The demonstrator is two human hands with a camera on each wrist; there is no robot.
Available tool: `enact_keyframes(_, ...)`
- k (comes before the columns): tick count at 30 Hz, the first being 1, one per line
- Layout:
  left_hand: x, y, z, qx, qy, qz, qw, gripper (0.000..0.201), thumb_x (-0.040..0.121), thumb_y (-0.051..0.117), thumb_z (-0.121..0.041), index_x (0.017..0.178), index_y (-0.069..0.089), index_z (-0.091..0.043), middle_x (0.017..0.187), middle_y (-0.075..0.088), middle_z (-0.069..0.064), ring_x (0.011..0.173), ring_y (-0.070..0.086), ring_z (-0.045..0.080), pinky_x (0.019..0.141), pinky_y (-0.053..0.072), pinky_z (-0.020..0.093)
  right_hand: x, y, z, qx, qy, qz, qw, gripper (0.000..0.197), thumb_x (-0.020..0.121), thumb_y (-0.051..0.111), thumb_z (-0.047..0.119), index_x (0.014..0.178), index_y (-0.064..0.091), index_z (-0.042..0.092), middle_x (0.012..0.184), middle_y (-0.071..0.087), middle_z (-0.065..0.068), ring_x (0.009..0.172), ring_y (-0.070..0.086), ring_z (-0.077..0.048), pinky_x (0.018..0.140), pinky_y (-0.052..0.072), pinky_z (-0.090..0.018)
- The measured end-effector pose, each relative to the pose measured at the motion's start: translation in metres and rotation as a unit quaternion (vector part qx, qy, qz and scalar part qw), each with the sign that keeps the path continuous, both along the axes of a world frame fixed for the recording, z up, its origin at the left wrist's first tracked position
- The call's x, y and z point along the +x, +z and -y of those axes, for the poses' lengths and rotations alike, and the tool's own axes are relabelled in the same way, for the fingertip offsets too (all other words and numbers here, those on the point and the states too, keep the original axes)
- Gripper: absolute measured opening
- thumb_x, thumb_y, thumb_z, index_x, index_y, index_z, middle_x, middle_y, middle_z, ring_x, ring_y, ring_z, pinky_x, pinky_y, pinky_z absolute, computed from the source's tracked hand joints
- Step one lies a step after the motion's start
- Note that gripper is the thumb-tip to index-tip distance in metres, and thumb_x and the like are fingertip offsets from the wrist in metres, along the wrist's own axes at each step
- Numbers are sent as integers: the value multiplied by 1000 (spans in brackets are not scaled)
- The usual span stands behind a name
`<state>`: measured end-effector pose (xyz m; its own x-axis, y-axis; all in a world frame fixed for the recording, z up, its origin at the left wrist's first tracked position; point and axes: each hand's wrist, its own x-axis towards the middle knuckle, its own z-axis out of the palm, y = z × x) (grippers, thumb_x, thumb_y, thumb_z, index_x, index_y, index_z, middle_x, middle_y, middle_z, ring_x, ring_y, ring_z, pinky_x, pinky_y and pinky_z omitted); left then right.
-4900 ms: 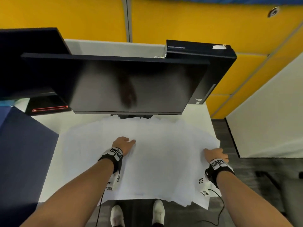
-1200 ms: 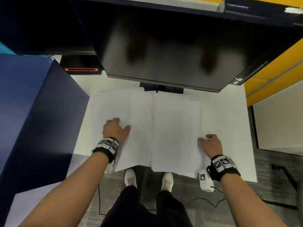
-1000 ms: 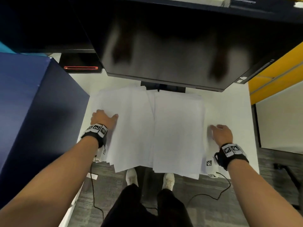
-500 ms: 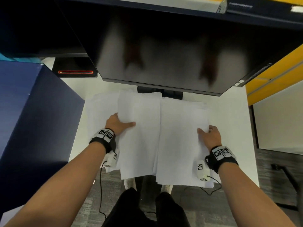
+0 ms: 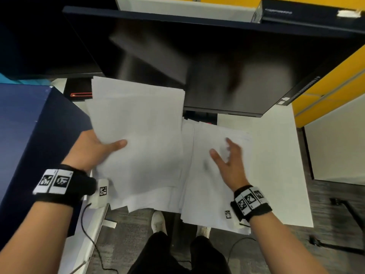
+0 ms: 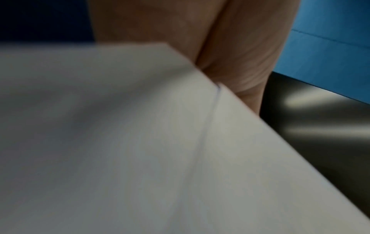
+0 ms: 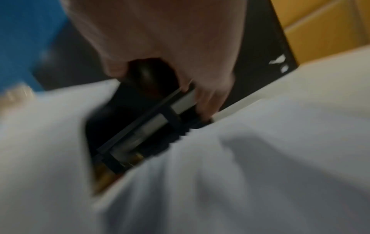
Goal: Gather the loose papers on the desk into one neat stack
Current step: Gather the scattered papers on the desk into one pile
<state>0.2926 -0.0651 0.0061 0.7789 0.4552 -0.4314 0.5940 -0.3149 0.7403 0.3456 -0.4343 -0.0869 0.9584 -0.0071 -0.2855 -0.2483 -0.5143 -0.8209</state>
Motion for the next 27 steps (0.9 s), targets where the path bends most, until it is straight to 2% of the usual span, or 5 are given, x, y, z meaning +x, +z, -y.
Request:
enact_keyframes(4,18,-18,36,-85,-40,2,996,47,70,89,-32,110,74,-14,101,78,0,92,75,19,85,59,36,-14,31,-43,217,74,-113,967,49,90,65,42,132,51,23,115,67,11,105,63,8,89,53,-18)
enact_keyframes(9,30,-50,81,-220,-13,-33,975,40,81,82,-27,113,65,-9,107,75,11,82,74,19,63,58,25,-11,-1,-15,98,-2,-74,992,25,89,67,39,83,66,15,86,72,1,79,69,-20,72,56,-30)
enact_keyframes(13,30,-95,105,-142,-80,-125,979,41,83,80,-28,117,64,-10,93,67,7,78,63,18,67,56,28,-18,-45,22,-43,-41,-144,988,49,84,62,50,110,63,8,113,69,-8,105,65,-28,94,53,-42)
enact_keyframes(19,31,-132,125,-19,-96,-132,986,35,77,79,-35,107,69,-21,112,72,-1,104,68,20,97,52,29,-16,-64,47,-140,-38,-172,974,47,87,65,39,117,61,2,115,68,-11,106,63,-31,90,49,-32)
enact_keyframes(27,38,-135,76,98,-62,-130,985,53,81,70,-54,121,64,-20,114,68,1,111,64,23,92,46,28,25,-57,88,-141,-181,-198,953,86,83,63,56,149,34,8,149,29,-20,130,44,-42,109,39,-47)
